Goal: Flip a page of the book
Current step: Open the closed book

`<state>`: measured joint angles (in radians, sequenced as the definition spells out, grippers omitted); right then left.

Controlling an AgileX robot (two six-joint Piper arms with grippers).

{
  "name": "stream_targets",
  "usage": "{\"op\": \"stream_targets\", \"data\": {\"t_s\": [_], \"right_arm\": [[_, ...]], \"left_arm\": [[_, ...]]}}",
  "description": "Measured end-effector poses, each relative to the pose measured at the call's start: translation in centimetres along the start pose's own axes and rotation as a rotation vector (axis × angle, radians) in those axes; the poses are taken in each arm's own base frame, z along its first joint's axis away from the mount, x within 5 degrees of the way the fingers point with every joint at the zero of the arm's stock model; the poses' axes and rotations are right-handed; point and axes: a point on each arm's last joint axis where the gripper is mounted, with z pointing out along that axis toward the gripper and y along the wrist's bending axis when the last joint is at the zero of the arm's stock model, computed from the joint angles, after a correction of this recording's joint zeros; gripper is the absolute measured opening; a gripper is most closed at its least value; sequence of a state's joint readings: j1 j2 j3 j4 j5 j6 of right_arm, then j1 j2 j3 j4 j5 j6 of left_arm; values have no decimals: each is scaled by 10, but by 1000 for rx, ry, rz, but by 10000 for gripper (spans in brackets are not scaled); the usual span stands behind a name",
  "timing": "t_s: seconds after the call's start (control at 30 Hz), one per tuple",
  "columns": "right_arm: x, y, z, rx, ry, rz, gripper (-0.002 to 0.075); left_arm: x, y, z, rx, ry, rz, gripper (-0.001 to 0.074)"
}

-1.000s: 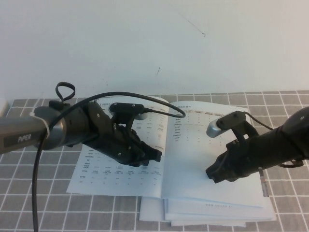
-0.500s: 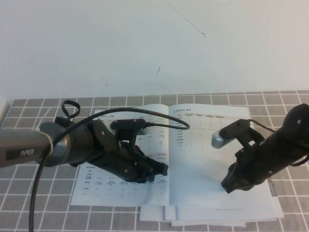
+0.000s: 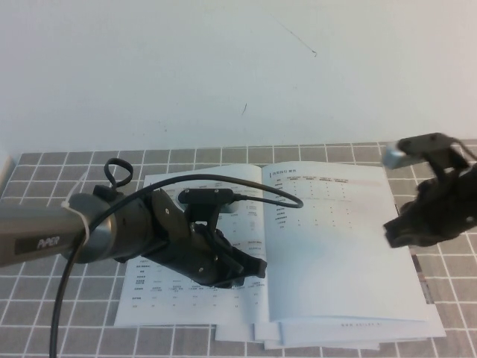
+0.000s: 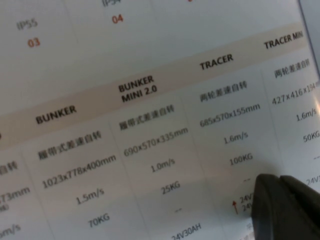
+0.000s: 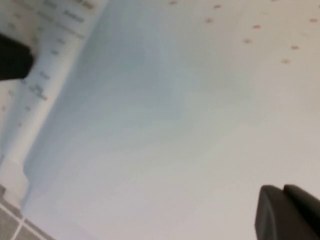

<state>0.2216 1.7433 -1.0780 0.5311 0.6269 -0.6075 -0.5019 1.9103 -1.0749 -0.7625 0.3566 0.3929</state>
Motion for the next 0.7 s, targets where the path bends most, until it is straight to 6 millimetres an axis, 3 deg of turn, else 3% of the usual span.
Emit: {"op": "stream_targets", "data": {"t_s": [0.13,0.3,0.5,0.7], "right_arm": [[7,-27,-4,-12,38,121,109],[17,-37,15,-68,125,157,344],[15,-42,25,-63,121,160,403],[-5,-41,13,-83,78,136,410]], "left_arm": [[0,0,0,1,2,0,-4],[0,0,0,1,2,0,-4],[-1,-5,-3,29,32,6,-4],[-19,-27,-32,101,3,61,-4]]}}
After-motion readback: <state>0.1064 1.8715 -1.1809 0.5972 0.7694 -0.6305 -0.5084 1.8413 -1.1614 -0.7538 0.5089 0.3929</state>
